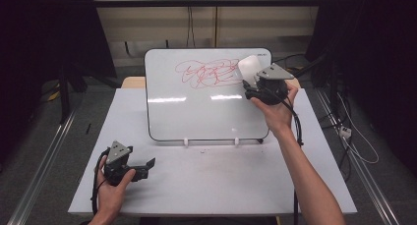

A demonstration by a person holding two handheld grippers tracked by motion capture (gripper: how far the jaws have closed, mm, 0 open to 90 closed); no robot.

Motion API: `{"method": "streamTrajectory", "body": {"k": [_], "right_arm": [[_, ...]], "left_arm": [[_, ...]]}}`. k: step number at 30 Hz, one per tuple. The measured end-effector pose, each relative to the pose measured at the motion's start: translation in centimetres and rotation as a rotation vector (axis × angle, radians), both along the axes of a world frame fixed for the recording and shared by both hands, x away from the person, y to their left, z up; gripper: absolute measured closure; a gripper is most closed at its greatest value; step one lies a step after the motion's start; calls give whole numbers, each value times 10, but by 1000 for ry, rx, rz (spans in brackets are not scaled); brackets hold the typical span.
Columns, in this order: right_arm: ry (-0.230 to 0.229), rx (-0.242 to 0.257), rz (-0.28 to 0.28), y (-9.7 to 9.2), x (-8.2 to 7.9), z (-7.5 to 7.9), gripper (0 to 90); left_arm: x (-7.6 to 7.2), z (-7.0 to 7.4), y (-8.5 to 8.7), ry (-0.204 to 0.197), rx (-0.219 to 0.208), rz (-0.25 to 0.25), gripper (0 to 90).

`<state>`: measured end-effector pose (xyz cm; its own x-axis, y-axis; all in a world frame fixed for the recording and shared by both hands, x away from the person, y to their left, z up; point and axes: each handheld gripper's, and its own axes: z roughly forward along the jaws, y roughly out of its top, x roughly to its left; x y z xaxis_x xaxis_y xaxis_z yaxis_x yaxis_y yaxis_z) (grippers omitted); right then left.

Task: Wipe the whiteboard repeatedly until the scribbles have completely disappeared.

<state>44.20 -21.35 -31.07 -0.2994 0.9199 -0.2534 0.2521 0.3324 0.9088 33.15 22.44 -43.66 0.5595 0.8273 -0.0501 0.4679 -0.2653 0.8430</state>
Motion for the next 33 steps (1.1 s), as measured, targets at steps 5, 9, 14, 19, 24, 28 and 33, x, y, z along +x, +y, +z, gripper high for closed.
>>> {"method": "streamTrajectory", "body": {"k": [5, 9, 14, 19, 24, 28, 33], "right_arm": [[3, -16, -22, 1, 8, 1, 316], [-1, -36, -31, 5, 14, 2, 316], [5, -54, -58, 8, 24, 4, 316], [13, -75, -84, 12, 30, 5, 317], [25, -67, -96, 13, 33, 4, 316], [26, -62, -92, 13, 33, 4, 316], [26, -61, -86, 14, 33, 3, 316]], "left_arm": [[-2, 1, 1, -6, -1, 2, 73], [-2, 1, 2, -7, 2, 7, 73], [-2, 1, 2, -5, 4, 4, 73], [-2, 1, 3, -6, 1, 5, 73], [-3, 2, 4, -6, 0, 9, 73], [-2, 1, 3, -4, 0, 7, 73], [-2, 1, 1, -7, -2, 8, 73]]}}
